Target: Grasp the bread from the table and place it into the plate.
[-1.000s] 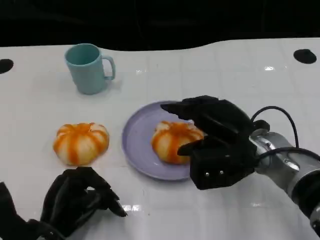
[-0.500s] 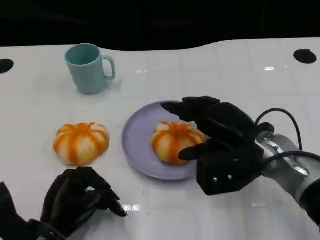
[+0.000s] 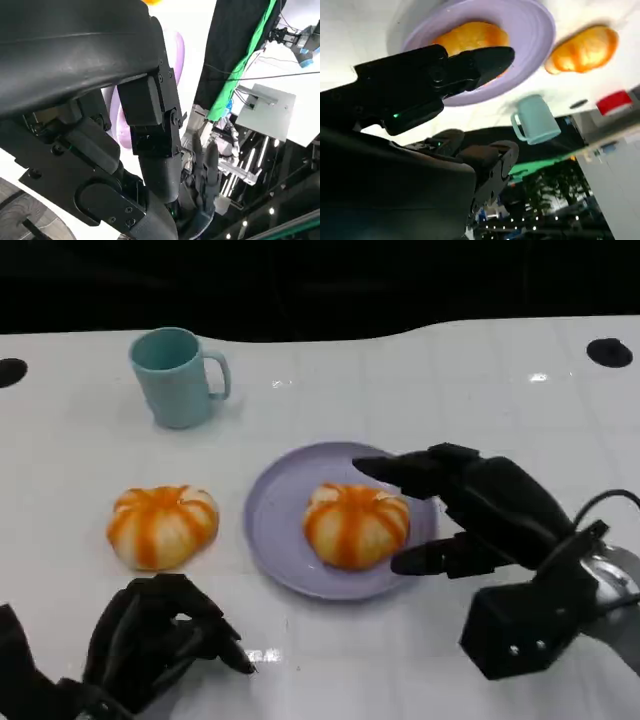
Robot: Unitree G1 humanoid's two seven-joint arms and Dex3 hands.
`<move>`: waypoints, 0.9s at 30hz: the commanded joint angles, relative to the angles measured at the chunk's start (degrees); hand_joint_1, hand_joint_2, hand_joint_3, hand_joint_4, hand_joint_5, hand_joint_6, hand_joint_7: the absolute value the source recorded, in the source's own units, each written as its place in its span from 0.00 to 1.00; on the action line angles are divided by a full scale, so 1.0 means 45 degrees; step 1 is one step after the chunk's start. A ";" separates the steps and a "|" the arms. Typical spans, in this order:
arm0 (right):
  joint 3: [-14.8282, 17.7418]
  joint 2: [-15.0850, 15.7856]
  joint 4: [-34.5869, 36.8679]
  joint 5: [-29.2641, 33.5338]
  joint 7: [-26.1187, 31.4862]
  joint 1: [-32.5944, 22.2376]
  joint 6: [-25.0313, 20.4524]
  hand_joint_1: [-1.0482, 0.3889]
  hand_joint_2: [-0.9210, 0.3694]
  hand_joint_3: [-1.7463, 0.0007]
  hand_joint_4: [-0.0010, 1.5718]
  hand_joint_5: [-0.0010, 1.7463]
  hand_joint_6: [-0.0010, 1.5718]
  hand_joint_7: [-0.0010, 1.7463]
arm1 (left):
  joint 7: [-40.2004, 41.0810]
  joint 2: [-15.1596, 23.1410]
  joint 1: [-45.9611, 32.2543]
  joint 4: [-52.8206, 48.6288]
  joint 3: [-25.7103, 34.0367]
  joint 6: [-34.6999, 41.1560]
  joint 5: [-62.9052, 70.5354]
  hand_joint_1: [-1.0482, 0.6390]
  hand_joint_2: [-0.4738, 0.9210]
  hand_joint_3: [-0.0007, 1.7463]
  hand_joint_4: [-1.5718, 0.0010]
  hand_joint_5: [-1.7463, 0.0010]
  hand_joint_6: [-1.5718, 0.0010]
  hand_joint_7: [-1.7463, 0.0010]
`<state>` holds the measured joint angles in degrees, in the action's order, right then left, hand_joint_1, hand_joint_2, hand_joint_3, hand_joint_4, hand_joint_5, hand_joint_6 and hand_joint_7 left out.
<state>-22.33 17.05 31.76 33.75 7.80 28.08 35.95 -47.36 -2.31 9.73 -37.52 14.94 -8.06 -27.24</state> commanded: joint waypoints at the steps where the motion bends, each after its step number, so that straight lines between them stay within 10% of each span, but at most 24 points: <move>1: 0.0669 0.0512 -0.0736 -0.0479 0.0280 -0.0975 0.0731 0.44 0.02 1.00 0.31 0.42 0.41 0.08 | 0.0283 0.0106 -0.0025 0.0018 -0.0003 -0.0119 0.0080 0.00 0.77 0.00 0.00 0.66 0.00 0.80; 6: 0.1330 0.0761 -0.2045 -0.1205 -0.0230 -0.2258 0.0739 0.50 0.01 1.00 0.32 0.57 0.49 0.11 | 0.0334 0.0092 -0.0026 0.0028 -0.0028 -0.0111 0.0096 0.00 0.77 0.00 0.00 0.66 0.00 0.79; 11: 0.1897 0.0937 -0.3086 -0.1996 -0.0707 -0.3379 0.0859 0.58 0.00 0.98 0.33 0.68 0.39 0.40 | 0.0327 0.0084 0.0025 -0.0027 -0.0037 -0.0096 0.0042 0.00 0.77 0.00 0.00 0.66 0.00 0.79; 17: 0.2375 0.0737 -0.3439 -0.2885 -0.0879 -0.4392 0.1316 0.60 0.02 0.94 0.35 0.75 0.36 0.51 | 0.0368 0.0057 0.0019 0.0018 -0.0060 -0.0051 0.0021 0.00 0.77 0.00 0.00 0.66 0.00 0.79; 22: 0.2626 0.0530 -0.3313 -0.3931 -0.1095 -0.5047 0.2205 0.65 0.27 0.53 0.35 0.89 0.35 0.65 | 0.0409 0.0036 -0.0007 0.0066 -0.0112 -0.0158 0.0044 0.00 0.77 0.00 0.00 0.66 0.00 0.79; 27: 0.2639 0.0554 -0.4097 -0.5330 -0.2166 -0.5965 0.1921 0.53 0.27 0.56 0.32 0.93 0.28 0.81 | 0.0458 0.0012 -0.0009 0.0123 -0.0107 -0.0011 -0.0031 0.00 0.77 0.00 0.00 0.66 0.00 0.80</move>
<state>-11.44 19.21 15.65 13.48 0.54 3.64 45.20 -46.06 -2.78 9.80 -37.50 14.25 -8.30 -27.21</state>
